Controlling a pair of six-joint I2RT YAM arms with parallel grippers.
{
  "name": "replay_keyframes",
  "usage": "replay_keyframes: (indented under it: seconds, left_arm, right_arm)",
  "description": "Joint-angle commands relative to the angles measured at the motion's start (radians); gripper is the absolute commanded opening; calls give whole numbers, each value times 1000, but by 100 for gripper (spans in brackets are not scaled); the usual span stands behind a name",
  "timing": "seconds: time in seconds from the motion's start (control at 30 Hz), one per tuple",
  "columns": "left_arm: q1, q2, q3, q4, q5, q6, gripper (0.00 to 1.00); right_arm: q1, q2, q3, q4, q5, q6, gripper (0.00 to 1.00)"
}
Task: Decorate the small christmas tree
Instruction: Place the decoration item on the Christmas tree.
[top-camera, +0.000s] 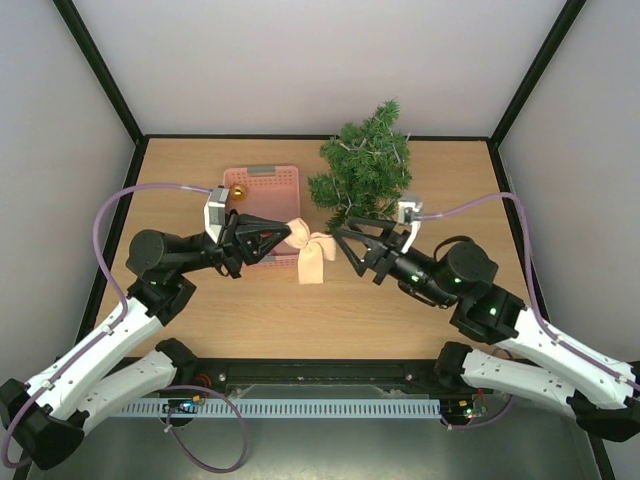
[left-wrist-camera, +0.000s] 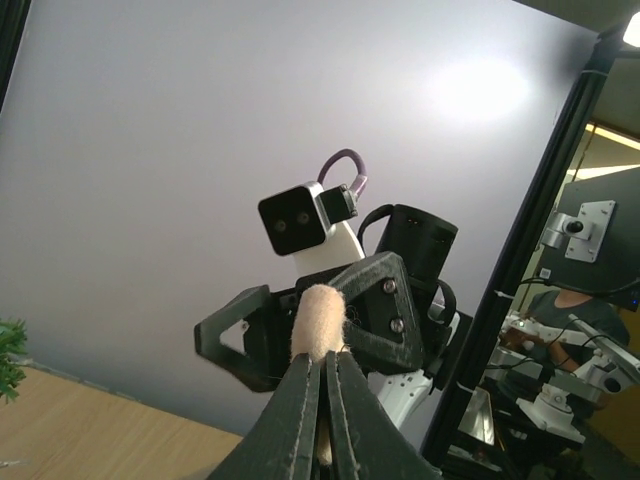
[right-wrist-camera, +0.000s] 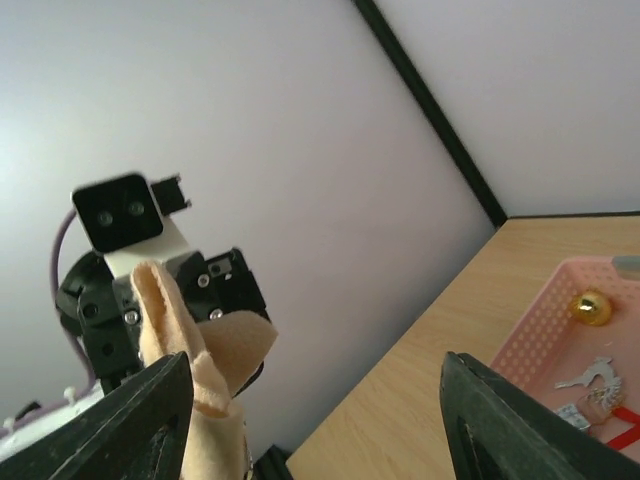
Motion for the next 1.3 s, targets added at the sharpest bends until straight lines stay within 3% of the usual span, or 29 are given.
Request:
replay_keyframes:
  seconds: [0.0, 0.1, 0.17, 0.23, 0.3, 0.33, 0.47, 0.6, 0.77, 0.87, 0.93, 1.07, 1.23, 1.27]
  left_arm:
    - [-13, 4, -5, 72, 8, -27, 3]
    - [-19, 6, -10, 73, 1, -28, 3]
    - [-23, 7, -9, 67, 1, -28, 3]
    - [-23, 7, -5, 49, -1, -19, 3]
    - [-23, 4, -1, 18, -9, 1, 3]
    - [-23, 1, 0, 8, -13, 9, 3]
    - [-23, -3, 0, -2, -16, 26, 3]
    - [-23, -3, -4, 48, -10, -1, 3]
    - [-25, -1, -6, 83, -2, -25, 3]
    - [-25, 2, -9, 101, 4, -40, 3]
    - [-27, -1, -11, 102, 1, -41, 3]
    - [-27, -12, -12, 73, -14, -22, 3]
    - [-27, -24, -6, -6, -54, 9, 4]
    - [-27, -26, -2, -33, -73, 13, 9]
  right_arm:
    - [3, 68, 53, 17, -167, -32, 66]
    - [3, 91, 47, 59, -232, -22, 61]
    - [4, 92, 40, 68, -232, -21, 48]
    - [4, 80, 37, 56, -206, -30, 28]
    - [3, 59, 26, 52, -179, -40, 24]
    - [3, 47, 19, 53, -170, -42, 25]
    - [4, 16, 10, 56, -176, -31, 48]
    - [4, 29, 12, 55, -212, -1, 62]
    - [4, 61, 12, 59, -267, 10, 74]
    - [4, 79, 13, 53, -269, 12, 75]
    - [4, 83, 9, 62, -279, 12, 69]
    - [5, 63, 1, 62, -246, 12, 34]
    - [4, -5, -31, 62, -154, -6, 3]
    - [4, -14, -34, 60, -140, -12, 2]
